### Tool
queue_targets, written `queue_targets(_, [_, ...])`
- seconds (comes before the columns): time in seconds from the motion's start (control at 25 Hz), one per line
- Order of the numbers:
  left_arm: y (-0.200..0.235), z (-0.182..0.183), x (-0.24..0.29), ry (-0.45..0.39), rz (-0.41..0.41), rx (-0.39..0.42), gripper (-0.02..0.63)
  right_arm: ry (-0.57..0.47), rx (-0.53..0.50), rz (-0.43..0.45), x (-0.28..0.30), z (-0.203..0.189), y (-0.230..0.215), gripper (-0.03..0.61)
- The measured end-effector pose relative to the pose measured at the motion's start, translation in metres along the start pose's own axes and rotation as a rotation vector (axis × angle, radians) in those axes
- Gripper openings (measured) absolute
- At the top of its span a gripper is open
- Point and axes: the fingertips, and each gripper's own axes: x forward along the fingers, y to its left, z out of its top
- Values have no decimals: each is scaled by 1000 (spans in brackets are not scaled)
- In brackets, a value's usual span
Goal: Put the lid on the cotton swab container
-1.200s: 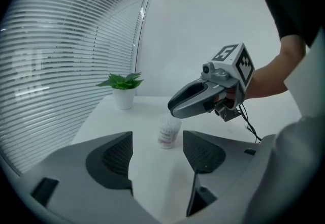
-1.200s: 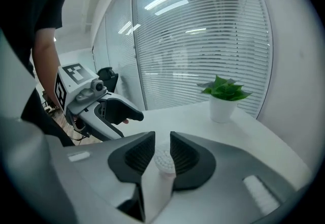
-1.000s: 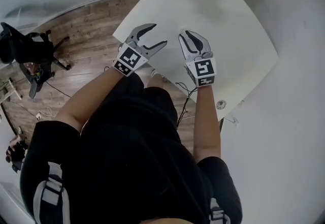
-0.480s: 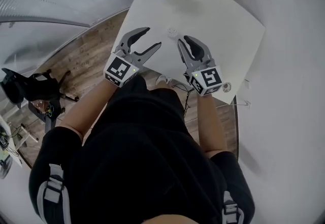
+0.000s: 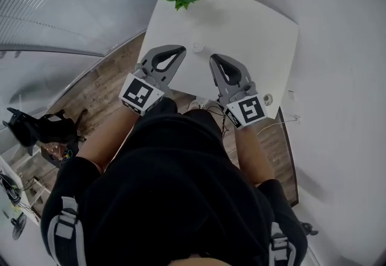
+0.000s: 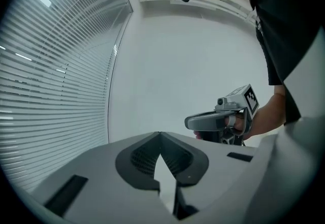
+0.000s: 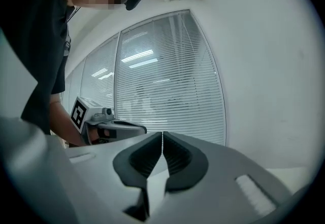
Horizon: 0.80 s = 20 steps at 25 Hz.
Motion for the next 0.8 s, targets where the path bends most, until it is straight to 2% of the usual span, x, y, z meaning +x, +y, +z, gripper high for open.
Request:
queue_targets(0.6, [-6, 63, 7, -100, -63, 85, 8, -64, -31, -47, 0, 52, -7, 11])
queue_targets(0.8, [-5, 69, 12, -110, -73, 83, 8, -74, -36, -75, -1, 57, -14, 11])
